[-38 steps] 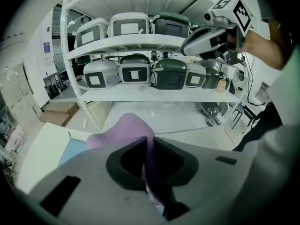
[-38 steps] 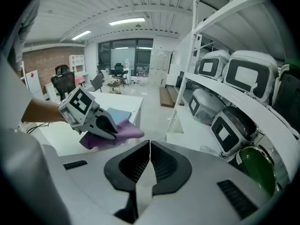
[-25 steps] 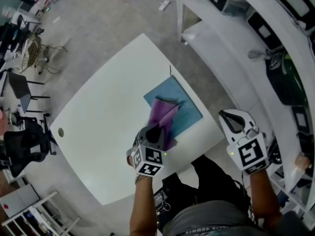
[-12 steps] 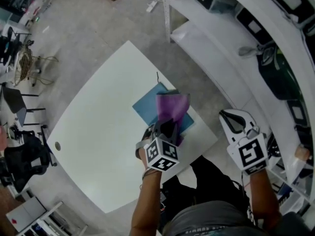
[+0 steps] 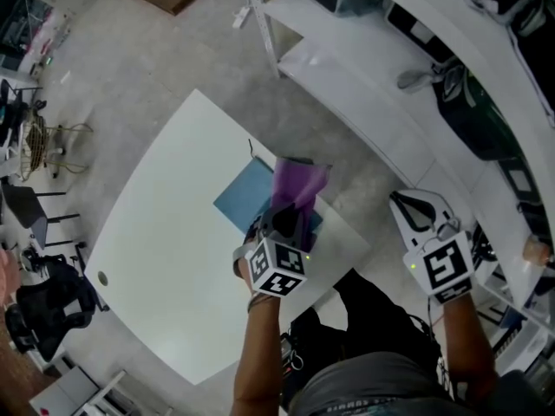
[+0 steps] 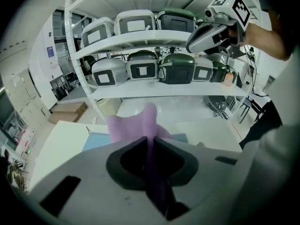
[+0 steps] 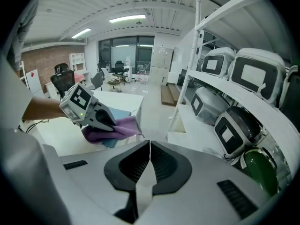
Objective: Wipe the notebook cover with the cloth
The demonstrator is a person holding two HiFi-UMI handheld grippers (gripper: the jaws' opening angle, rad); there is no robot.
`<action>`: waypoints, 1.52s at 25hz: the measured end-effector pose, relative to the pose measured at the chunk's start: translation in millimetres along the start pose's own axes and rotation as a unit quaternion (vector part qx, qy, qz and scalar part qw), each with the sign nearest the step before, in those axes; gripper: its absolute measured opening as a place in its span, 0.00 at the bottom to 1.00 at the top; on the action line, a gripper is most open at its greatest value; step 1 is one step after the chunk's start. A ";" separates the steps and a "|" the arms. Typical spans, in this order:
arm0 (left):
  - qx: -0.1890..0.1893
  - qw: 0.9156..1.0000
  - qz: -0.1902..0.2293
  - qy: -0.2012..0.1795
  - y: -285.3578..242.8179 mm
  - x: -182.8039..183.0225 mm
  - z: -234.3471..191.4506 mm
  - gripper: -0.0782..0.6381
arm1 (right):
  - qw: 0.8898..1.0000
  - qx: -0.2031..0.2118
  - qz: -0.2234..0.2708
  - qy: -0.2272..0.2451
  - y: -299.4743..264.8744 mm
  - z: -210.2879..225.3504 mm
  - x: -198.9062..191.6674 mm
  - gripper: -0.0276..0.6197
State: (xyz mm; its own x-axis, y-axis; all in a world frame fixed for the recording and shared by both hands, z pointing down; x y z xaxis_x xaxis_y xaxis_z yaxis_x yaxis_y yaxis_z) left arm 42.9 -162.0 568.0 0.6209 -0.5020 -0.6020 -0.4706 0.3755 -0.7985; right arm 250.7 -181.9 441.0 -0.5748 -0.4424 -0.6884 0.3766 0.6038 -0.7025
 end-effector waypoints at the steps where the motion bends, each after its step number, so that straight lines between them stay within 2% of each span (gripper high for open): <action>1: 0.006 1.000 -0.002 0.005 5.6 -6.7 -2.4 0.17 | 1.000 0.002 0.001 0.002 -0.7 -1.9 1.5 0.09; 8: 0.049 0.997 -0.025 0.054 54.2 -76.2 -15.9 0.17 | 0.999 0.032 0.013 0.024 -12.4 -38.9 21.5 0.09; 14: 0.060 0.995 -0.026 0.070 71.0 -96.7 -16.3 0.17 | 0.998 0.055 0.015 0.041 -20.2 -70.3 34.1 0.09; 20: 0.038 0.998 -0.029 0.031 56.5 -71.1 -18.0 0.17 | 0.998 0.049 0.013 0.038 -21.5 -66.8 36.9 0.09; 29: -0.003 1.000 -0.025 -0.018 0.8 -2.2 -23.8 0.17 | 1.000 0.007 -0.011 -0.002 -13.6 -9.6 1.2 0.09; 33: -0.010 1.000 -0.021 -0.021 -11.1 11.6 -25.9 0.17 | 1.000 -0.002 -0.018 -0.011 -13.1 6.7 -9.5 0.09; 38: 0.004 1.000 -0.018 0.000 0.2 -4.3 -30.2 0.17 | 1.000 0.008 -0.014 -0.005 -21.4 3.3 -4.4 0.09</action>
State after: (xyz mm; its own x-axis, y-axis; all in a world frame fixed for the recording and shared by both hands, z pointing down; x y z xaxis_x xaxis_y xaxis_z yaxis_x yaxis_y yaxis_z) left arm 21.2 -183.4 570.5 0.6375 -0.5151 -0.5729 -0.4425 0.3640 -0.8196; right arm 247.6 -195.1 458.5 -0.5782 -0.4655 -0.6701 0.3725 0.5802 -0.7243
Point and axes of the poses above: the fingertips, and each gripper's own axes: y backward along the fingers, z to its right, x out of its top, the point moved 6 cm from there along y, backward along the fingers, and after that the axes turned 5 degrees about -x, right-handed, at the moved point
